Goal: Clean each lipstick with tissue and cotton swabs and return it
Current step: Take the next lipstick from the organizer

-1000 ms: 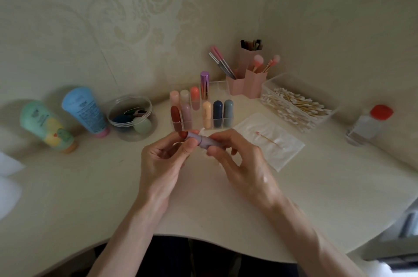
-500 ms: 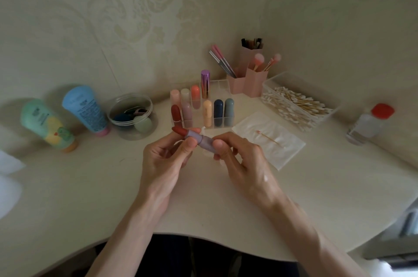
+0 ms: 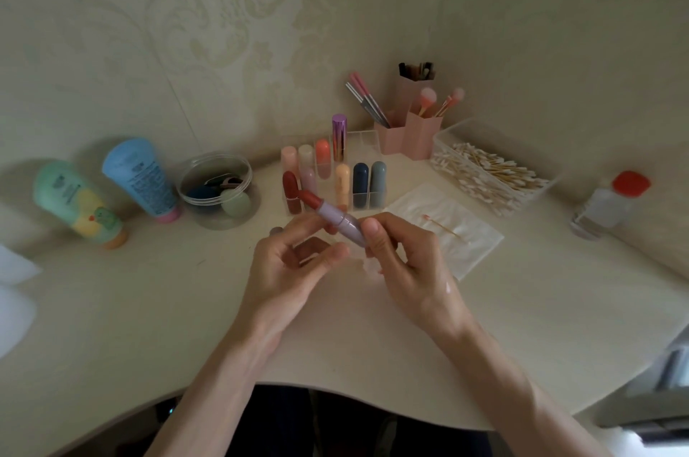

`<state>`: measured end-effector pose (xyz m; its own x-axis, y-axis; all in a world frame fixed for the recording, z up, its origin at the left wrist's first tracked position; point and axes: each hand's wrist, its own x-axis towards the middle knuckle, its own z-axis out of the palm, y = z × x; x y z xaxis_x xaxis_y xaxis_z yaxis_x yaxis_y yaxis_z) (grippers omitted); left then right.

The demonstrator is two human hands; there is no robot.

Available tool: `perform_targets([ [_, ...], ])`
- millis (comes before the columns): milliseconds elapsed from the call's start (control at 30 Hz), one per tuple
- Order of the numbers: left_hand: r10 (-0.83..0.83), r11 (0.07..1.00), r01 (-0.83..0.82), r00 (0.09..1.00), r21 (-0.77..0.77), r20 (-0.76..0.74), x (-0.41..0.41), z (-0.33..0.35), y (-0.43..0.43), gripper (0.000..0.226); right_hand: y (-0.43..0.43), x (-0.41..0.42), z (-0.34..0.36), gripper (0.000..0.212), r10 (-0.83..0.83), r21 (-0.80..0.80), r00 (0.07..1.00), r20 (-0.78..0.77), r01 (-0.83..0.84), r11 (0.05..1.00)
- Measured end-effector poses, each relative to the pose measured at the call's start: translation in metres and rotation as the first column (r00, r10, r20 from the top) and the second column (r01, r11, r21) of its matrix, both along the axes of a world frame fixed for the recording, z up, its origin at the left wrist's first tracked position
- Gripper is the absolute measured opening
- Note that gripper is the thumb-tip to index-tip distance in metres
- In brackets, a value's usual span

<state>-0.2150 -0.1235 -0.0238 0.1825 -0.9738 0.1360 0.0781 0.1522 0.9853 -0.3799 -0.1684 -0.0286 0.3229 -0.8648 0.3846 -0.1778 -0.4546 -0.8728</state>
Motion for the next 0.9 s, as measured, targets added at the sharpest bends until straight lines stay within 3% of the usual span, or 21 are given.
perform_targets([
  [67, 0.019, 1.000, -0.020, 0.998, 0.009, 0.059, -0.004, -0.001, 0.001, 0.026, 0.000, 0.001, 0.000, 0.030, 0.022, -0.006, 1.000, 0.000, -0.022, 1.000],
  [167, 0.065, 0.998, -0.065, 0.998, 0.004, -0.004, -0.003, 0.000, 0.002, 0.024, -0.001, 0.000, 0.000, 0.034, 0.018, -0.064, 1.000, -0.002, -0.018, 0.998],
  [300, 0.114, 0.993, -0.114, 0.993, 0.010, -0.033, 0.006, 0.001, 0.005, 0.022, -0.007, -0.009, 0.001, 0.022, -0.215, 0.036, 0.976, 0.028, 0.214, 0.976],
  [400, 0.113, 0.993, -0.113, 0.993, 0.023, -0.039, 0.012, 0.001, 0.007, 0.026, -0.010, -0.014, -0.004, 0.019, -0.310, 0.004, 0.943, -0.121, 0.313, 0.950],
  [500, 0.123, 0.992, -0.122, 0.992, 0.021, -0.034, 0.015, 0.001, 0.010, 0.026, -0.008, -0.009, -0.012, 0.040, -0.248, -0.028, 0.898, -0.363, 0.255, 0.966],
  [600, 0.127, 0.992, -0.127, 0.991, 0.017, -0.042, 0.018, 0.000, 0.011, 0.024, -0.008, -0.006, -0.015, 0.035, -0.213, -0.065, 0.863, -0.458, 0.207, 0.976],
  [767, 0.124, 0.992, -0.123, 0.991, 0.020, -0.054, 0.019, -0.002, 0.011, 0.023, -0.007, -0.010, -0.014, 0.014, -0.189, -0.007, 0.914, -0.358, 0.199, 0.980],
  [900, 0.090, 0.996, -0.090, 0.996, 0.015, -0.026, 0.019, -0.004, 0.010, 0.021, -0.008, -0.008, -0.010, 0.014, -0.149, 0.084, 0.961, -0.233, 0.172, 0.981],
])
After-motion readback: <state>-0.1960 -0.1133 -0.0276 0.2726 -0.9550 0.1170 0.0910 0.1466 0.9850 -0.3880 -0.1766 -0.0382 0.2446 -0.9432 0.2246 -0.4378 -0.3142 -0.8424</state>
